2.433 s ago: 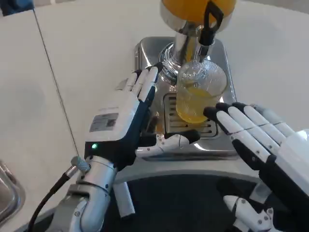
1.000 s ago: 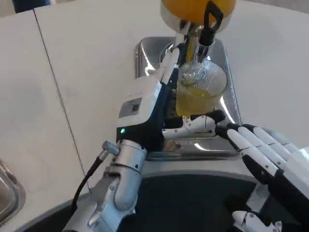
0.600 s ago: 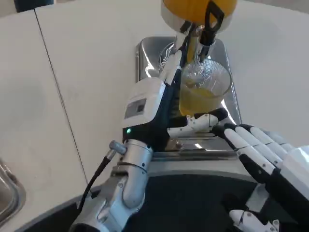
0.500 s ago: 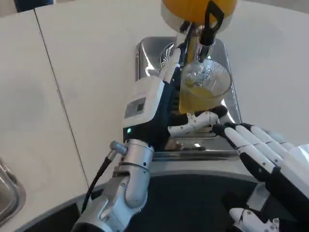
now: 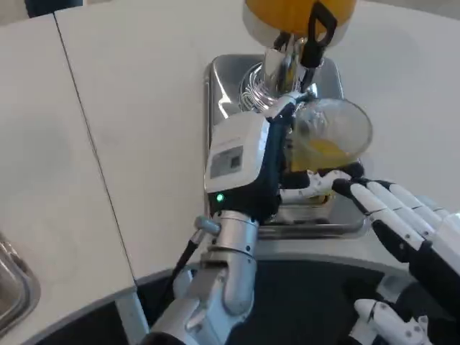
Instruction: Grasp the cup under the faucet to collect the drink, then remove the cup.
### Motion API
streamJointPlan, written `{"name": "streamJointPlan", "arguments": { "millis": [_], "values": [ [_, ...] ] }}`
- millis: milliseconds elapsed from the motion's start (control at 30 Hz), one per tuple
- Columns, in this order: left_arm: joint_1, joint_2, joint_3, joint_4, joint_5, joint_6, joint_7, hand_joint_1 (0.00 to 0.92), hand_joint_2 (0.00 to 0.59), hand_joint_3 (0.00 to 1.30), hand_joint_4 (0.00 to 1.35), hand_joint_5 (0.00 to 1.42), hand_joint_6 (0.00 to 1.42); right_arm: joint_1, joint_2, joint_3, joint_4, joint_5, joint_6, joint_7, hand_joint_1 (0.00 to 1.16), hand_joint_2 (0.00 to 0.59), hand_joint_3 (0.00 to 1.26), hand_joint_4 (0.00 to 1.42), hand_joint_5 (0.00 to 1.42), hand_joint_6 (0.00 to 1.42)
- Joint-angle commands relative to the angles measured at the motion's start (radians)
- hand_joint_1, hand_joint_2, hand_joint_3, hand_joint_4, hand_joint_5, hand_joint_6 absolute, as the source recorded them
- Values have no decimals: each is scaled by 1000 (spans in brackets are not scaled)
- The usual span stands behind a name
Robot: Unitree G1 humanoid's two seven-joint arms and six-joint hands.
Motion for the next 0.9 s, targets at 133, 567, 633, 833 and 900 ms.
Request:
{"name": "streamJointPlan", "arguments": {
  "millis": [133, 567, 633, 833, 900],
  "values": [
    [48, -65, 47, -44, -59, -1, 65, 589, 57, 945, 1129, 1424, 1424, 27, 3, -38, -13, 20, 24, 10, 120, 487, 6, 0, 13, 62],
    [55, -51, 85, -77, -91, -6, 46, 646, 44, 1037, 1201, 1375, 1424, 7, -3, -17, -29, 12, 63, 32, 121, 491, 15, 0, 14, 65],
    [56, -45, 87, -89, -92, -11, 43, 649, 39, 1042, 1201, 1361, 1424, 10, -1, -17, -27, 13, 64, 32, 121, 491, 15, 0, 14, 65],
    [58, -17, 88, -121, -79, -10, 39, 669, 37, 1068, 1187, 1344, 1424, 15, 8, 3, -26, 3, 64, 25, 120, 490, 16, 0, 24, 77],
    [63, -3, 88, -134, -73, -8, 39, 672, 37, 1071, 1187, 1344, 1424, 11, 10, 13, -25, -1, 65, 23, 120, 490, 16, 0, 24, 78]
  ]
}}
